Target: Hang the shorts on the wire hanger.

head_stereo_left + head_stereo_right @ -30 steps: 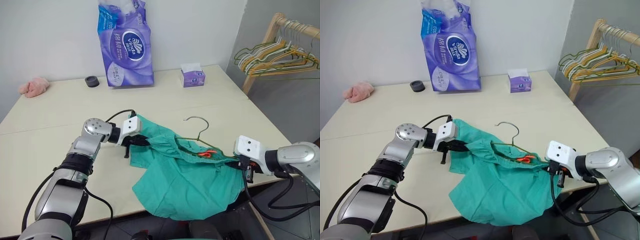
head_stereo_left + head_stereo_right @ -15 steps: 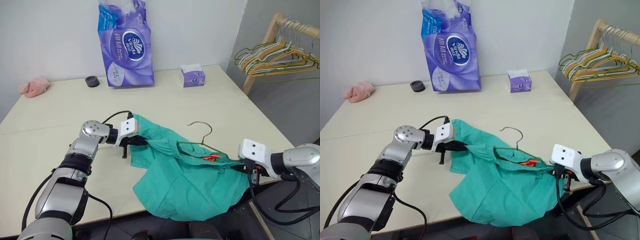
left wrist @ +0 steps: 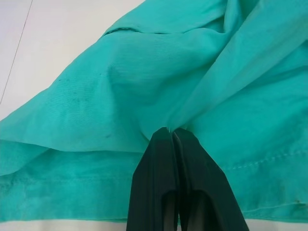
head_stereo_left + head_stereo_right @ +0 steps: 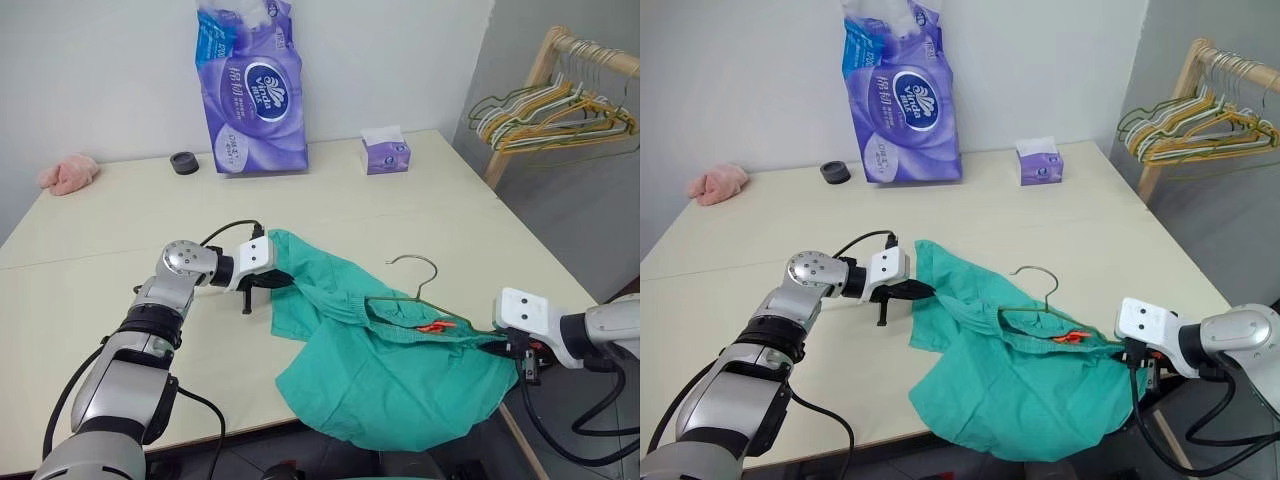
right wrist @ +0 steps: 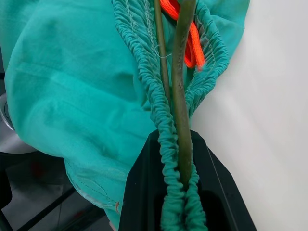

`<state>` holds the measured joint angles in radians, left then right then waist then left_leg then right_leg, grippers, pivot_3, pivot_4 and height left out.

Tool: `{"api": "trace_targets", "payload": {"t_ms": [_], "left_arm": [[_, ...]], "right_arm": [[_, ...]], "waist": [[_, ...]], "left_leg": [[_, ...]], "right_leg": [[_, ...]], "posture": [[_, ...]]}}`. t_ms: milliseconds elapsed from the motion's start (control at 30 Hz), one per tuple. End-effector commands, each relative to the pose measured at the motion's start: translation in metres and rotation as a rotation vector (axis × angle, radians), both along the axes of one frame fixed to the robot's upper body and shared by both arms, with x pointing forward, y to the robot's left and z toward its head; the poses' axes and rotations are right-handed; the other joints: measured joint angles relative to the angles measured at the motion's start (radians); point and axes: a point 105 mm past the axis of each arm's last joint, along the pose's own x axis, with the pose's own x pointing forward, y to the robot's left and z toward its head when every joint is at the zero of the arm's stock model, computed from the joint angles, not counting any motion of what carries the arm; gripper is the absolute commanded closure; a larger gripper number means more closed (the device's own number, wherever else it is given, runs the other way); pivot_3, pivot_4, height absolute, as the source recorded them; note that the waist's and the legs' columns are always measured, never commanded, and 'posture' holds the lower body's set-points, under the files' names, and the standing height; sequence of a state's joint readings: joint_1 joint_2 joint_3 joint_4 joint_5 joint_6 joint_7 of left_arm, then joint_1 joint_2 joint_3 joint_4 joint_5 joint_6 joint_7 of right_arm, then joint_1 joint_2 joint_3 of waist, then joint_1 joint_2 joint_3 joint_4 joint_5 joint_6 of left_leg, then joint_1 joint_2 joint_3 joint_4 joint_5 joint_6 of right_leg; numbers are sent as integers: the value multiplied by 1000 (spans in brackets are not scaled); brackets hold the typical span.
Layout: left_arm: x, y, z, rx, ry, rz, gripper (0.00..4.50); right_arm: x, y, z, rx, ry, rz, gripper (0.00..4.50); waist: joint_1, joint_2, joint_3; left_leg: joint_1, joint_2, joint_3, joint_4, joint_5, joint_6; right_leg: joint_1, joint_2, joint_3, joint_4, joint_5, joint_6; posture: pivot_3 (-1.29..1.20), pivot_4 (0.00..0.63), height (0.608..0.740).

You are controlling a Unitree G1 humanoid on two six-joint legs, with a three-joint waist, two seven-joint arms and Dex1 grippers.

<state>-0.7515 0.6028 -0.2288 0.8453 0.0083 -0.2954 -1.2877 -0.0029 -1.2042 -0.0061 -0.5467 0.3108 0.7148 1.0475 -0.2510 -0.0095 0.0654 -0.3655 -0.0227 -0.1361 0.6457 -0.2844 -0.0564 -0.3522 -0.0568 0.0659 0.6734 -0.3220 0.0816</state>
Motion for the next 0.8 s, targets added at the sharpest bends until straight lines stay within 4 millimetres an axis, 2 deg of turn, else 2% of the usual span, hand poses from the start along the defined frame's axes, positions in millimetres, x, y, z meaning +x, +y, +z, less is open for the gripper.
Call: {"api": "trace_targets", "payload": {"t_ms": [33,500,633,800], "left_arm": [[8,-1,15,-7,-68,4,4445],[11,6,8,30,-107,34,4445],[13,1,12,-5,-107,40,4445],[18,-15,36,-144,-128,55,4445]], "right_arm": [[6,5,19,61,-47,-5,4500],[4,-12,26,2,-27,-15,4500],[4,-7,27,11,-31,-1,4500],[12,-6,28,70,-52,-76,4500]], "waist": [[-1,0,0],[0,0,0],[0,0,0],[0,-1,1]], "left_leg": [[0,0,0,0,0,0],[0,0,0,0,0,0],[0,0,0,0,0,0],[0,0,0,0,0,0]], "right_leg": [[0,0,0,0,0,0],[0,0,0,0,0,0],[0,0,0,0,0,0],[0,0,0,0,0,0]], "posture": [[-320,44,740],[-319,49,740],[-318,50,740],[-319,53,740]]}}
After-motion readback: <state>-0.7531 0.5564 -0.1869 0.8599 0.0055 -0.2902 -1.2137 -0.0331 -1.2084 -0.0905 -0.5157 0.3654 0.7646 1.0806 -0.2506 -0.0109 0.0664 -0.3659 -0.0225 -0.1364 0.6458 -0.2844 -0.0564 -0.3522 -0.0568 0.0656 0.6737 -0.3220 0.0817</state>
